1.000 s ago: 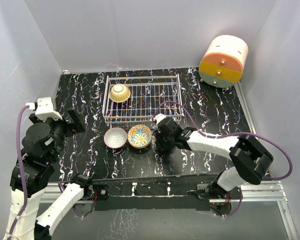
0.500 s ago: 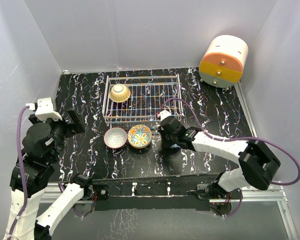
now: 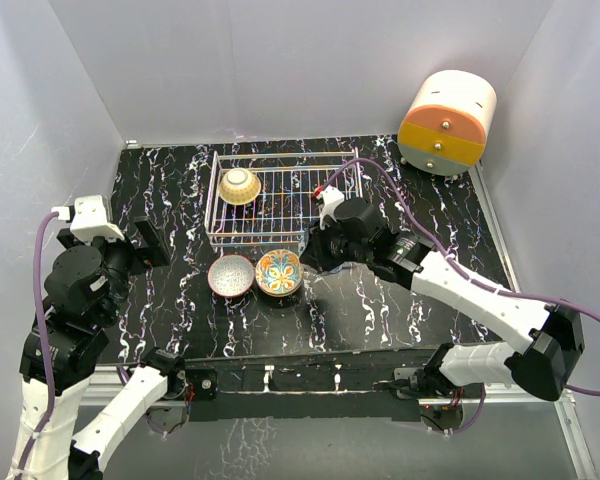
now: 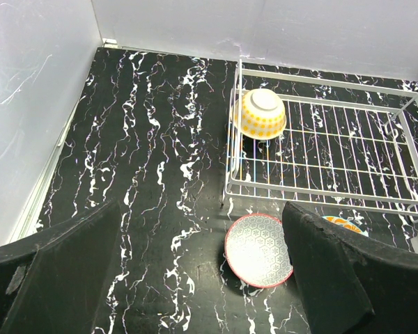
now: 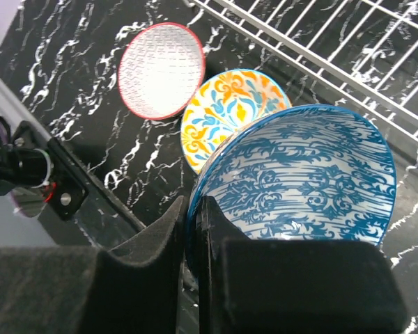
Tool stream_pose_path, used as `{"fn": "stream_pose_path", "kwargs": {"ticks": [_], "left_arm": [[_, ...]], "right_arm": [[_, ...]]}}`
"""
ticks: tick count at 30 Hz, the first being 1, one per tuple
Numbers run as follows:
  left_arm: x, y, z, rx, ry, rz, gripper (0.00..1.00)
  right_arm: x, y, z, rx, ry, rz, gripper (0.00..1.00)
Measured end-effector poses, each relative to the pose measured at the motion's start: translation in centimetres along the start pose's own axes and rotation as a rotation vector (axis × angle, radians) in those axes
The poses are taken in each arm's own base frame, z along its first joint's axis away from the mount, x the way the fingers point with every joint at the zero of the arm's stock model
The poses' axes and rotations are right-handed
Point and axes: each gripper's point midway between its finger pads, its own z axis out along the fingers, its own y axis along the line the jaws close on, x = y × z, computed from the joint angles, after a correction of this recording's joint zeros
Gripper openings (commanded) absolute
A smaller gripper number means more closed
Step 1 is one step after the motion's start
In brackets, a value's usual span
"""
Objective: Load the bowls into the dish rack
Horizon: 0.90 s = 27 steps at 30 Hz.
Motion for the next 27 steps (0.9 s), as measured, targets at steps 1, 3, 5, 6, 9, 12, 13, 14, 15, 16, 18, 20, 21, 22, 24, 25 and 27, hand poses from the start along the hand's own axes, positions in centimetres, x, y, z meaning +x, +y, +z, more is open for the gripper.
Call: {"fn": "stream_pose_path", "kwargs": {"ticks": [1,3,5,6,9,12,13,14,15,16,18,20,21,22,24,25,27], "left_arm": [[0.0,0.0,0.0,0.0,0.0,0.0,0.97],[0.0,0.0,0.0,0.0,0.0,0.0,0.97],[-0.1,0.0,-0.1,0.0,-0.003,-0.001,0.97],[-0.2,0.0,-0.1,0.001,-0.006,-0.002,0.97],[-0.7,0.1,-0.4,0.002,-0.017,-0.007,0.97],[-1.3,0.2,-0.7,0.003,-0.031,-0.012,0.97],[-1.4,0.2,-0.9,0.004,-0.036,-0.014,0.97],[-1.6,0.2,-1.0,0.005,-0.04,-0.015,0.97],[-1.7,0.2,-1.1,0.006,-0.044,-0.017,0.97],[-1.9,0.3,-1.2,0.007,-0.049,-0.019,0.97],[-2.3,0.3,-1.4,0.008,-0.057,-0.023,0.97],[-2.6,0.4,-1.7,0.01,-0.065,-0.027,0.97],[-2.8,0.4,-1.8,0.011,-0.07,-0.029,0.97],[-2.9,0.4,-1.9,0.011,-0.074,-0.032,0.97],[-3.1,0.5,-2.2,0.012,-0.081,-0.038,0.97],[-3.1,0.6,-2.4,0.013,-0.085,-0.04,0.97],[-3.2,0.7,-2.6,0.014,-0.09,-0.043,0.97]], "right_arm": [[-0.1,0.0,0.0,-0.002,-0.002,0.001,0.08],[-0.5,0.7,0.0,-0.044,-0.001,0.016,0.08],[-1.4,1.4,0.3,-0.087,-0.01,0.033,0.08],[-2.4,1.9,0.5,-0.116,-0.027,0.041,0.08],[-6.4,3.5,1.6,-0.226,-0.114,0.077,0.08],[-10.8,4.1,3.1,-0.342,-0.236,0.136,0.08],[-12.1,3.9,3.8,-0.374,-0.273,0.164,0.08],[-13.2,3.6,4.6,-0.402,-0.307,0.198,0.08],[-14.1,3.2,5.4,-0.428,-0.333,0.235,0.08],[-14.8,2.9,6.3,-0.453,-0.354,0.269,0.08],[-15.9,2.0,8.6,-0.494,-0.378,0.335,0.08],[-16.7,1.2,11.4,-0.541,-0.395,0.397,0.08],[-16.8,0.9,12.8,-0.565,-0.395,0.429,0.08],[-16.8,0.7,14.3,-0.589,-0.392,0.463,0.08],[-16.3,0.3,16.5,-0.628,-0.375,0.518,0.08],[-16.0,0.1,17.7,-0.646,-0.368,0.546,0.08],[-15.3,-0.5,19.7,-0.67,-0.352,0.601,0.08]]}}
